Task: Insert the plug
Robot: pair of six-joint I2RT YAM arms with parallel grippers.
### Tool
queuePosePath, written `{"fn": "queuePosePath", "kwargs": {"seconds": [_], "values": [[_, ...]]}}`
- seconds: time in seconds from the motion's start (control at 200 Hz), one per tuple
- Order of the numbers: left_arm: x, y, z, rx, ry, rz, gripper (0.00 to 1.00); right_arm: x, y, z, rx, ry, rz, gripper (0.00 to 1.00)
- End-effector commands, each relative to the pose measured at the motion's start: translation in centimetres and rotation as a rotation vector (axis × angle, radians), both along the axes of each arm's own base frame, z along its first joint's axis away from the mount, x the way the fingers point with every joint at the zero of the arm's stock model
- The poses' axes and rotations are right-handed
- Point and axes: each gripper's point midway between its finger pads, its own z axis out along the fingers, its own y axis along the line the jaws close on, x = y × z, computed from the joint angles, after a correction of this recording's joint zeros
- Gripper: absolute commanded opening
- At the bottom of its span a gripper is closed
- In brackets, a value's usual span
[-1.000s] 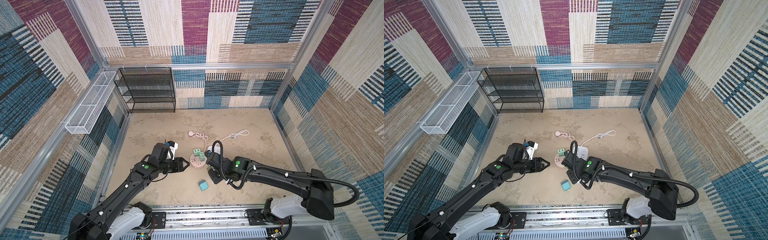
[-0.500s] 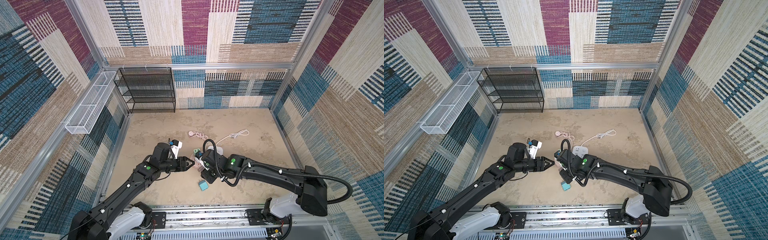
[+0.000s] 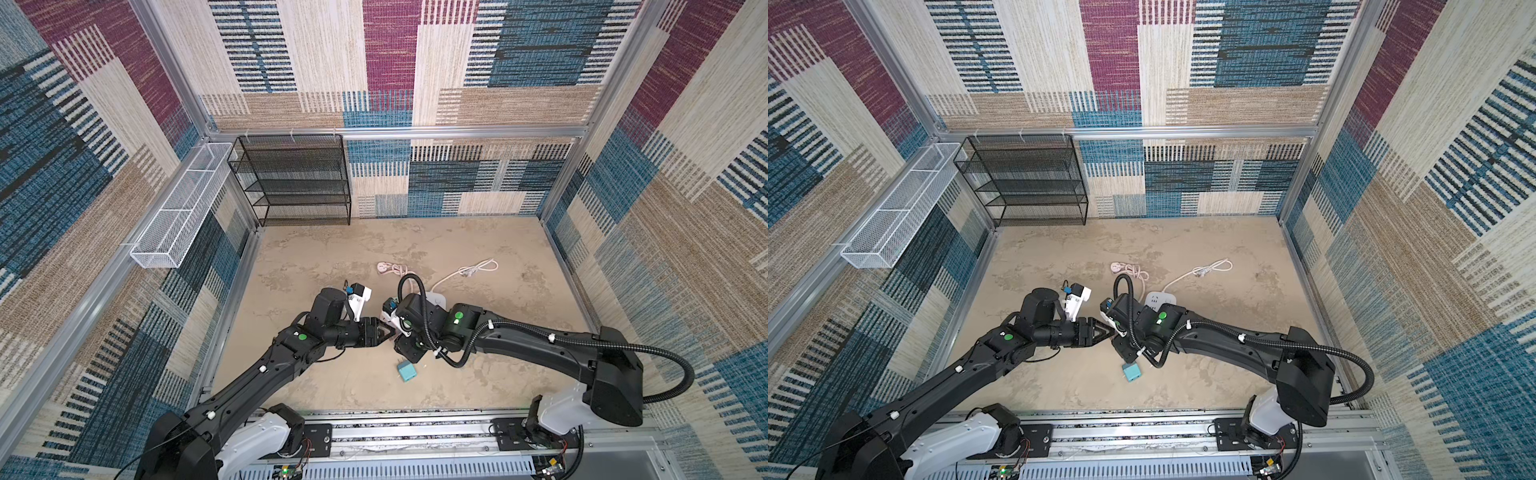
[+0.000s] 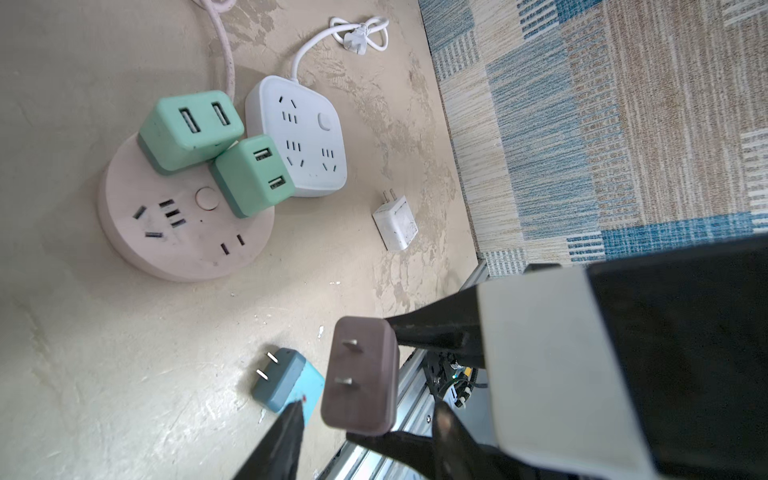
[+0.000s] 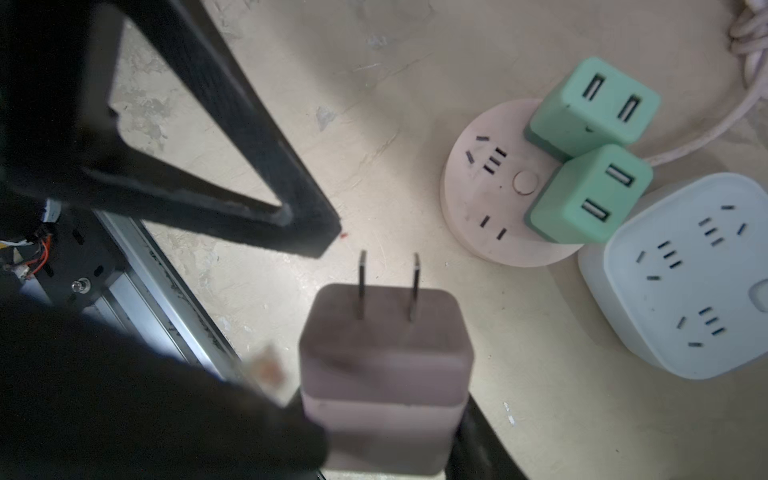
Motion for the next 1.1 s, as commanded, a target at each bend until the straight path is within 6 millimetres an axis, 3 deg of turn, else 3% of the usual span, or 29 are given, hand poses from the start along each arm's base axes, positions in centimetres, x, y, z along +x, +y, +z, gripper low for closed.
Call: {"fn": "queuePosePath", "kwargs": {"seconds": [0.0, 0.416, 0.596, 1.007, 1.092], "values": [[0.0, -0.5, 0.5, -0.033, -0.003, -0.01, 0.54, 0.3, 1.2, 1.0, 0.048, -0.014, 0.019, 0.0], [0.2, -0.9, 0.1, -0.047, 0.016, -0.016, 0.52, -0.1, 1.9, 1.5, 0.071, -0.003, 0.059, 0.0], [0.3, -1.0, 0.0, -0.049, 0.021, -0.015, 0.45, -0.1, 1.9, 1.6, 0.073, -0.001, 0.06, 0.0], [0.2, -1.3, -0.2, -0.065, 0.031, -0.028, 0.18, 0.5, 2.2, 1.8, 0.074, -0.021, 0.045, 0.0], [0.2, -1.2, -0.5, -0.062, 0.035, -0.019, 0.0, 0.6, 2.3, 1.8, 0.074, -0.022, 0.043, 0.01]]}}
